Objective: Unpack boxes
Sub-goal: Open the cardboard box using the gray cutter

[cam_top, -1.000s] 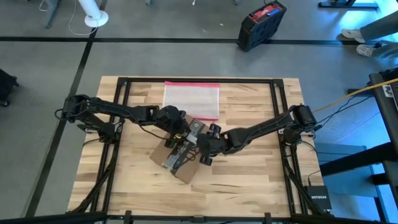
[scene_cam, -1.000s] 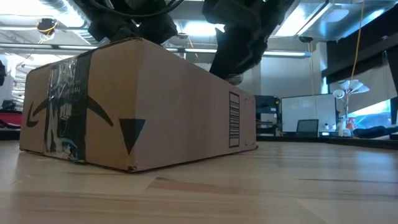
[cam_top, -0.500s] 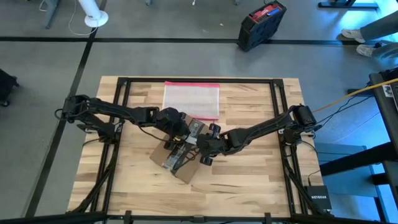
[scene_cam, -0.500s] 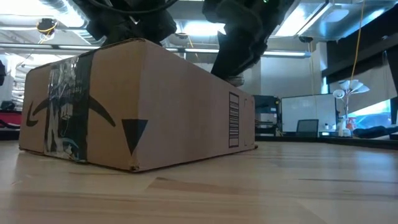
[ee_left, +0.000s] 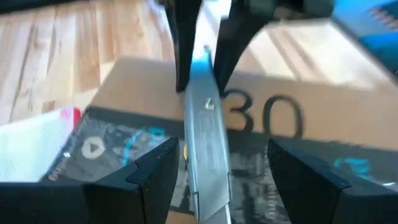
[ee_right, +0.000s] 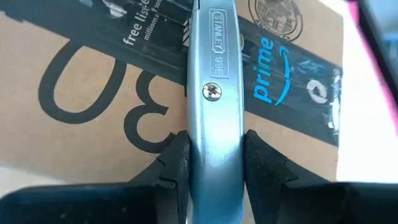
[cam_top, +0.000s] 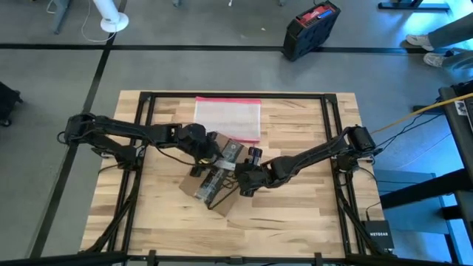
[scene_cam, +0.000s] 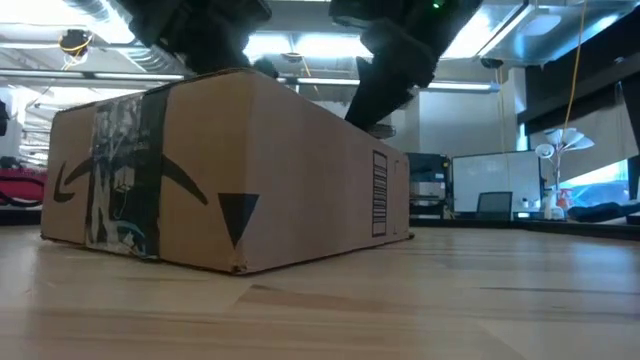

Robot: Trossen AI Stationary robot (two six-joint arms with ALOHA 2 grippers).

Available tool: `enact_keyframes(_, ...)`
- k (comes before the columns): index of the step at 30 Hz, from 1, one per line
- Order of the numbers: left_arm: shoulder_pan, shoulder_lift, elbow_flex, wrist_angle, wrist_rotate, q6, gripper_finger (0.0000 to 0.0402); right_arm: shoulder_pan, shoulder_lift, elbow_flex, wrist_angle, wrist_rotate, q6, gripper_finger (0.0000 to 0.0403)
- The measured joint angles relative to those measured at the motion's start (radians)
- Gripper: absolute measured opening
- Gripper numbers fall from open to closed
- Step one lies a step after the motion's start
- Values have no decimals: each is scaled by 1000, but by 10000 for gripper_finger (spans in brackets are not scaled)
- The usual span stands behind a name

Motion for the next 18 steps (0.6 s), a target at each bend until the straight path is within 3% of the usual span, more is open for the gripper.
enact_keyframes(9,99,-17,0,-6,177,-108,235,61,3,4,8,170,-141,114)
enact_keyframes(12,122,-16,0,-9,191,-129,235,74,3,19,14,219,-177,114)
enact_keyframes(18,135,-16,0,-8,247,-156,235,73,3,64,20,244,-266,114)
